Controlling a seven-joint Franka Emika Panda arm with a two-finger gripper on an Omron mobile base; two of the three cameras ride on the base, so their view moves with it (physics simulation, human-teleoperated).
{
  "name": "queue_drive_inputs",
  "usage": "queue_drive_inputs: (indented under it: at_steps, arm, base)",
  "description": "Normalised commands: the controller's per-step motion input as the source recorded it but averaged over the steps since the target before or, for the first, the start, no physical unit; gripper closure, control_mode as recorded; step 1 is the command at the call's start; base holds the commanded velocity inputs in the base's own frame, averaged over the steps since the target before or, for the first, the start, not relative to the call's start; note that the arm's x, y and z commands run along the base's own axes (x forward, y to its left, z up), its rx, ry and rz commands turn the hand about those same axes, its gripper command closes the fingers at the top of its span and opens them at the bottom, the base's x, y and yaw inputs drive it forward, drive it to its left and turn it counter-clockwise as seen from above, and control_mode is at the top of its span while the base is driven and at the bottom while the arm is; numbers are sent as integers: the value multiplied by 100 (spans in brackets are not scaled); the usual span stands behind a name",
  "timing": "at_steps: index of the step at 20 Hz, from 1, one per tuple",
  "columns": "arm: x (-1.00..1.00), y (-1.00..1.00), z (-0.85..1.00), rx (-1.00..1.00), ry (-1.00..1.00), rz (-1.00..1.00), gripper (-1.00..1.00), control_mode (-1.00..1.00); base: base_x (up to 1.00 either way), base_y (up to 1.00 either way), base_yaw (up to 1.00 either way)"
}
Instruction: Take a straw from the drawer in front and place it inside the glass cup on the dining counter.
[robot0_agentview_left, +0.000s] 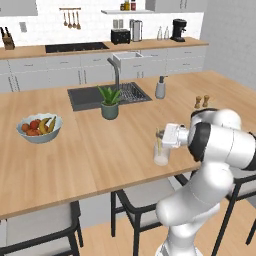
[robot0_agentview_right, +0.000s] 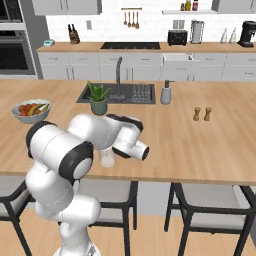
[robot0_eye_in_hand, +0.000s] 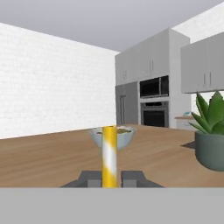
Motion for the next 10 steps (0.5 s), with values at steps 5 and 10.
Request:
queue_drive_inputs:
  at_steps: [5, 10]
  arm:
    - [0, -1, -13, 0, 0, 1, -100, -100]
    - [0, -13, 1, 0, -1, 0, -100, -100]
  base:
    - [0, 0, 0]
    - [0, 0, 0]
